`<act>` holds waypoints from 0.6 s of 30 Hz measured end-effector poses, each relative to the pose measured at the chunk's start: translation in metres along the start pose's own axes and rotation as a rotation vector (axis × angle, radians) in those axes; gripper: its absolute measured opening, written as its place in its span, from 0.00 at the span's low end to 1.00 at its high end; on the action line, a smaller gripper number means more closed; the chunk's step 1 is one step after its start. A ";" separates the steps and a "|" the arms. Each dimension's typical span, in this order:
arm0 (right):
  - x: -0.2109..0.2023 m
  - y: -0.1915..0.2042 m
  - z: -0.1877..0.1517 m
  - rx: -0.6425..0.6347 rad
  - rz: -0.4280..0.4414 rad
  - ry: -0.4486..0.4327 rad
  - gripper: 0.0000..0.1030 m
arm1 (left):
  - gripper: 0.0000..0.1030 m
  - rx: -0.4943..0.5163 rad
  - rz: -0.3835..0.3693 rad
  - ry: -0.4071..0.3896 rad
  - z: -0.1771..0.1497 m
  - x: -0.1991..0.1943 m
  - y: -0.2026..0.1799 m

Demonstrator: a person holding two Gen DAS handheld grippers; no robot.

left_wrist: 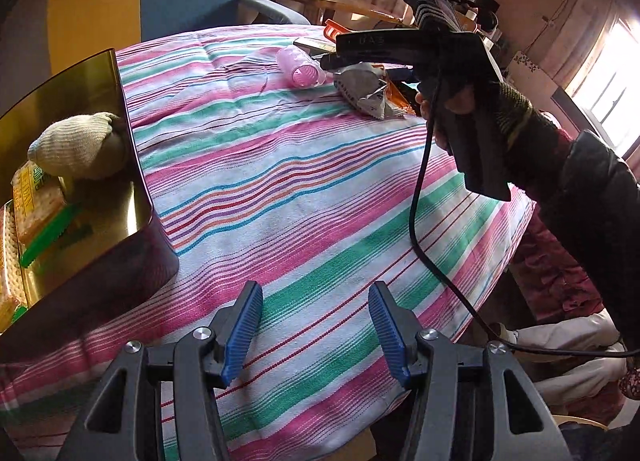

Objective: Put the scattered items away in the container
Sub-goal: 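Move left tool to orange snack bag while right tool heads toward pink rollers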

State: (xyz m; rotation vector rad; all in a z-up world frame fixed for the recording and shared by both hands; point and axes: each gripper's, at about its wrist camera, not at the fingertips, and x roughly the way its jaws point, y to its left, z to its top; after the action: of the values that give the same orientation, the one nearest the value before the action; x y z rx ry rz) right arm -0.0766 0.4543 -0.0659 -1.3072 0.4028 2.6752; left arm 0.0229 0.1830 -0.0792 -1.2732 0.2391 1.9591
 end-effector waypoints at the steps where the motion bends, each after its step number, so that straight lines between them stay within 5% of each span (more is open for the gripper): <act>1: -0.001 0.003 -0.005 -0.010 0.018 0.011 0.76 | 0.55 -0.002 -0.001 -0.001 0.000 0.000 0.000; 4: -0.007 0.015 -0.022 -0.043 0.072 0.038 0.66 | 0.55 -0.011 -0.003 -0.005 -0.002 -0.002 0.000; 10: -0.033 0.039 -0.069 -0.077 0.161 0.049 0.67 | 0.55 -0.034 -0.009 -0.012 -0.007 -0.007 0.002; 18: -0.082 0.021 -0.113 0.021 0.170 0.010 0.86 | 0.56 -0.042 -0.005 -0.033 0.000 -0.016 -0.001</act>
State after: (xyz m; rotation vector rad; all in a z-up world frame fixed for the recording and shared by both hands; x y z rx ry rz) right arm 0.0535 0.3998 -0.0641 -1.3375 0.5661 2.7930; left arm 0.0268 0.1761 -0.0653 -1.2657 0.1789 1.9892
